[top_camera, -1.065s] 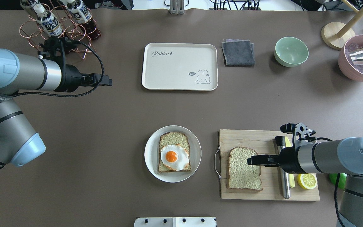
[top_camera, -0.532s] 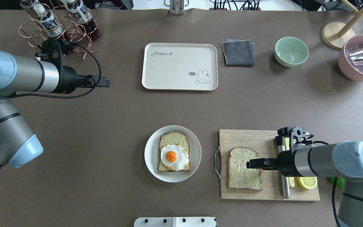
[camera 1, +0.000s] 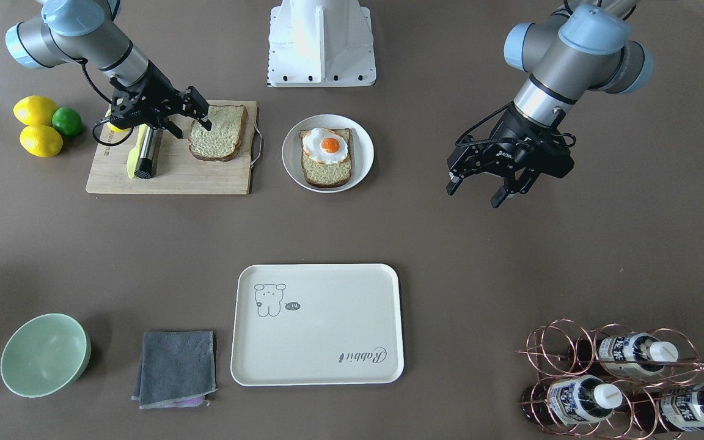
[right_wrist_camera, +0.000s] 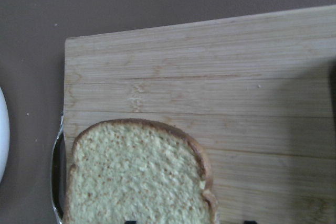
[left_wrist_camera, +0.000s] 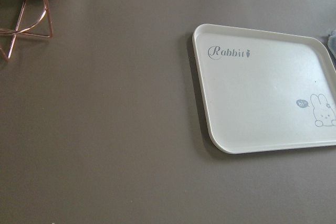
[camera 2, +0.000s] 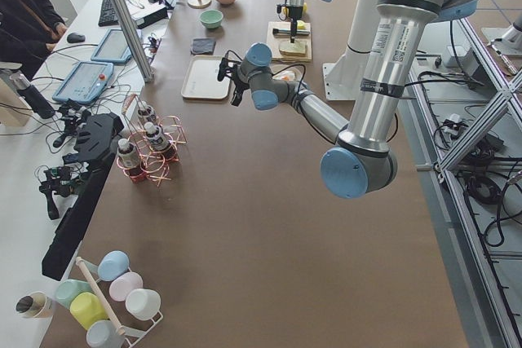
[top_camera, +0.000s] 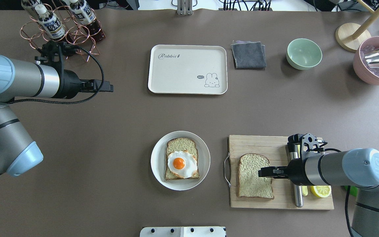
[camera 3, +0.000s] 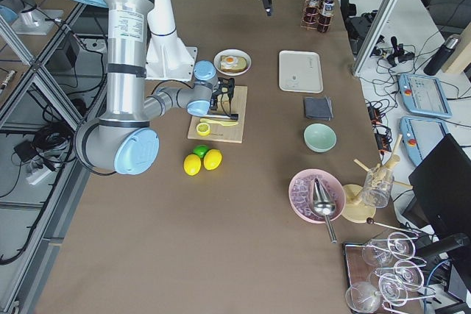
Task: Make sandwich and place on tray
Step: 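Lower the right gripper and grasp the edge of the bread slice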
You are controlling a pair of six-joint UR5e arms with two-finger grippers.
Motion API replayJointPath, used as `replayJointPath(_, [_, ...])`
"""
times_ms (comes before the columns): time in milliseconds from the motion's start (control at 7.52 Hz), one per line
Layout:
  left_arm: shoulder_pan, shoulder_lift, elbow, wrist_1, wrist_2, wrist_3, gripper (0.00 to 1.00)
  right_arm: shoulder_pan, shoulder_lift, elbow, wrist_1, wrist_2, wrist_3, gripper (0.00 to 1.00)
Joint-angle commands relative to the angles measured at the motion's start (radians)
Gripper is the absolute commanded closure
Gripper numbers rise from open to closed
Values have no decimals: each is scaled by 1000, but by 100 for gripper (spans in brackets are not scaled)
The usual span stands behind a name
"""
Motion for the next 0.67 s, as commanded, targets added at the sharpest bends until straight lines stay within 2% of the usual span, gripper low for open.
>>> replayJointPath(0, [0, 0, 1, -1, -2, 4, 3, -1, 9, 2, -2, -9, 0, 91])
replayJointPath(133, [0, 0, 1, -1, -3, 4, 3, 0, 9, 2, -2, -9, 0, 100])
replayJointPath(532, [0, -9, 2, 1, -3, 5, 4, 14, 4, 3, 9, 2, 3, 100])
